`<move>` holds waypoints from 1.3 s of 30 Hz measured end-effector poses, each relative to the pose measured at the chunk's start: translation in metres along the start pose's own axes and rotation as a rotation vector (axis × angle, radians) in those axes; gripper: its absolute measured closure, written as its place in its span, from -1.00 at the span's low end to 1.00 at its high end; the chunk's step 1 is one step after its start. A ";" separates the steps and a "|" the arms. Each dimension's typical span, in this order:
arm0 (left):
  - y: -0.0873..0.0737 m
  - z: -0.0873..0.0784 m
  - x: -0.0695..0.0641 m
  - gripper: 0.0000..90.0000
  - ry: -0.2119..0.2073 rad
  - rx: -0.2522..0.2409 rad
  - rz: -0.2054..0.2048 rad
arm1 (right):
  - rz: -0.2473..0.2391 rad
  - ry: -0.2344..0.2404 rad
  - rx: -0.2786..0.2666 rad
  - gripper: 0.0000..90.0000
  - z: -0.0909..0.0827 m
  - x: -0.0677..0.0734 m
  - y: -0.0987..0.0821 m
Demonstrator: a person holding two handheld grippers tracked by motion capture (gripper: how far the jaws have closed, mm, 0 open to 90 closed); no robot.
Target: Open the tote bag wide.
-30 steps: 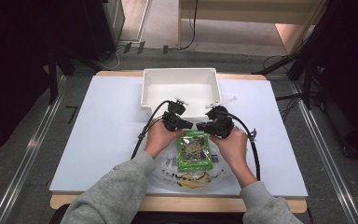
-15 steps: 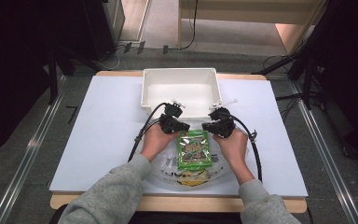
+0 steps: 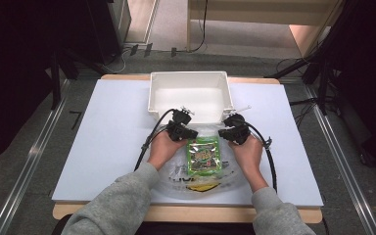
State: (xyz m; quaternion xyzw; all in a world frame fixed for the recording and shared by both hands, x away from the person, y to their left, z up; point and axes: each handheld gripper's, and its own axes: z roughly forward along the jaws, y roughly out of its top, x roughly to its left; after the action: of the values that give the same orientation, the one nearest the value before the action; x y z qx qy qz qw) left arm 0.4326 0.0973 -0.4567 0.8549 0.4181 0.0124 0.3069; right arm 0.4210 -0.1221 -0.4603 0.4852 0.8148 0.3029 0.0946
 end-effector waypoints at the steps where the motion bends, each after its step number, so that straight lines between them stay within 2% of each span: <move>1: -0.001 0.000 0.001 1.00 0.002 0.001 0.001 | -0.004 -0.005 0.002 1.00 0.000 -0.001 -0.001; 7: -0.002 -0.004 0.005 1.00 0.032 0.007 0.003 | -0.014 -0.048 0.013 1.00 -0.002 -0.005 -0.004; 14: -0.004 -0.006 0.006 1.00 0.065 0.001 0.000 | -0.011 -0.072 0.017 1.00 -0.004 -0.007 -0.006; 16: -0.004 -0.008 0.006 1.00 0.044 -0.004 -0.004 | -0.010 -0.061 0.013 1.00 -0.005 -0.006 -0.006; 20: -0.003 -0.014 0.003 0.98 -0.006 -0.025 -0.013 | 0.017 0.006 -0.037 1.00 -0.013 -0.007 -0.005; 22: -0.003 -0.018 0.000 0.95 -0.022 -0.023 -0.003 | -0.001 0.003 -0.049 1.00 -0.018 -0.003 -0.005; 25: -0.004 -0.025 -0.005 0.89 -0.051 -0.031 -0.004 | -0.017 0.028 -0.064 1.00 -0.024 0.003 -0.006; 28: -0.006 -0.031 -0.009 0.81 -0.080 -0.035 -0.003 | -0.037 0.058 -0.071 0.96 -0.029 0.009 -0.007; 34: -0.010 -0.045 -0.015 0.67 -0.120 -0.051 0.010 | -0.029 0.120 -0.071 0.87 -0.037 0.015 -0.012; 39: -0.014 -0.054 -0.017 0.50 -0.148 -0.047 0.013 | -0.037 0.146 -0.066 0.71 -0.040 0.017 -0.016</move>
State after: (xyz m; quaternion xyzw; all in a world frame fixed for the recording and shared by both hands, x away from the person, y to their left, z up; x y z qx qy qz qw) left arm 0.3964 0.1189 -0.4163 0.8487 0.3884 -0.0391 0.3567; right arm 0.3823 -0.1290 -0.4352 0.4431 0.8181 0.3622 0.0564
